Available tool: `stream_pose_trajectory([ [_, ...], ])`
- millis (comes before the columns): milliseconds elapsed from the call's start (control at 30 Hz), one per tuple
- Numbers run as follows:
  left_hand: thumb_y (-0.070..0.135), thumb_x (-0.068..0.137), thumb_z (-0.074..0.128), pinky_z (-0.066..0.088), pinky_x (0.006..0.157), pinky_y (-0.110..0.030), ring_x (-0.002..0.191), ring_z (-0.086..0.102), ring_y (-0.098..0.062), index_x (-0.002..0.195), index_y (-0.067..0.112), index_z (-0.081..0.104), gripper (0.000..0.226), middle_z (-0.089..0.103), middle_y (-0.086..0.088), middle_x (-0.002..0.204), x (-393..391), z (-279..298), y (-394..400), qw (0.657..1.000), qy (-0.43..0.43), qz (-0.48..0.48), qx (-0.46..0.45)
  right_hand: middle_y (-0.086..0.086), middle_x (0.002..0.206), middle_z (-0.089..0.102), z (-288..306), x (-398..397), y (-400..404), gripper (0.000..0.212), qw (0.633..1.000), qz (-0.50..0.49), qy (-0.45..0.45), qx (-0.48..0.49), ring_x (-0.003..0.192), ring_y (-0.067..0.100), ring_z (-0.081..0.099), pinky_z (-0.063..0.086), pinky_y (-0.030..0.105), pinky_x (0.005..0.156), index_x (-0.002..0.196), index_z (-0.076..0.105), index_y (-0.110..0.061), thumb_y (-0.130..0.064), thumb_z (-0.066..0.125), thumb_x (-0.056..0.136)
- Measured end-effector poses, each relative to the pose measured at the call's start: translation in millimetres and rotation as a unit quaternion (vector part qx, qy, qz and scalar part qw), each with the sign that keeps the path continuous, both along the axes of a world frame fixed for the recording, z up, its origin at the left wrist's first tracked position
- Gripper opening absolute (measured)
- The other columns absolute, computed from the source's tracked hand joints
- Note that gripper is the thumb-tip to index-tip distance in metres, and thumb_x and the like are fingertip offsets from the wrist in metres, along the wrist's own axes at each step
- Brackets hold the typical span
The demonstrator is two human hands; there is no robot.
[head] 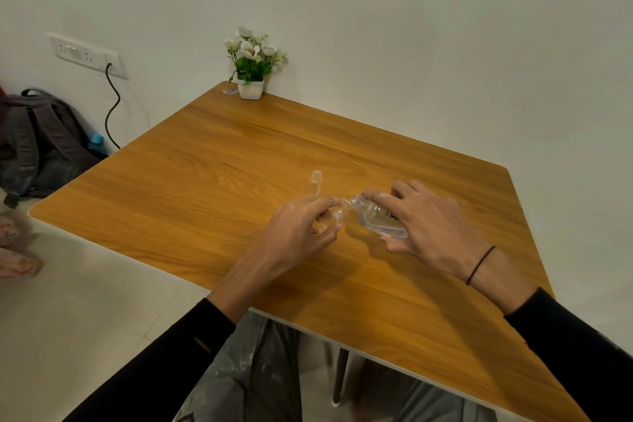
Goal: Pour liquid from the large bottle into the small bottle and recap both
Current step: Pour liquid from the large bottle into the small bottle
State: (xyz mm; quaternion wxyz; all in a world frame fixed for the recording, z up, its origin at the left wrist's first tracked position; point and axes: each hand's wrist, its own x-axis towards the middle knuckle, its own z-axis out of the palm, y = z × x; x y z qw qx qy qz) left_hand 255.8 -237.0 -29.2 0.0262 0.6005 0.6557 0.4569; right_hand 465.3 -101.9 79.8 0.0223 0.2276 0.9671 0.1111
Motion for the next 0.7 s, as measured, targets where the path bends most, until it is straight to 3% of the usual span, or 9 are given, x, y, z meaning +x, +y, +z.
stream_pose_trajectory([
  [367, 0.047, 0.095, 0.060, 0.065, 0.067, -0.027, 0.084, 0.068, -0.007, 0.137, 0.039, 0.054, 0.044, 0.071, 0.011, 0.099, 1.4, 0.2, -1.8, 1.000, 0.017, 0.006, 0.008, -0.007, 0.112, 0.053, 3.2, -1.1, -0.6, 0.084, 1.000, 0.002, -0.015, 0.015, 0.091, 0.011, 0.042, 0.045, 0.025, 0.055, 0.153, 0.028, -0.045, -0.059, 0.073, 0.083],
  [500, 0.047, 0.095, 0.060, 0.066, 0.067, -0.029, 0.084, 0.068, -0.007, 0.137, 0.038, 0.057, 0.043, 0.072, 0.009, 0.100, 3.0, 0.4, -2.6, 1.000, 0.018, 0.009, 0.007, -0.007, 0.112, 0.053, 2.2, -1.0, -0.6, 0.085, 1.000, 0.000, -0.014, 0.010, 0.092, 0.011, 0.044, 0.053, 0.030, 0.058, 0.152, 0.028, -0.045, -0.060, 0.073, 0.083],
  [700, 0.037, 0.096, 0.069, 0.067, 0.068, -0.035, 0.084, 0.070, -0.011, 0.137, 0.028, 0.065, 0.042, 0.073, 0.006, 0.101, 3.0, 0.3, -2.2, 1.000, 0.023, 0.010, 0.002, -0.007, 0.111, 0.053, 3.2, -1.6, -0.8, 0.085, 1.000, 0.002, -0.014, 0.014, 0.091, 0.011, 0.043, 0.051, 0.030, 0.055, 0.151, 0.028, -0.045, -0.058, 0.074, 0.082],
])
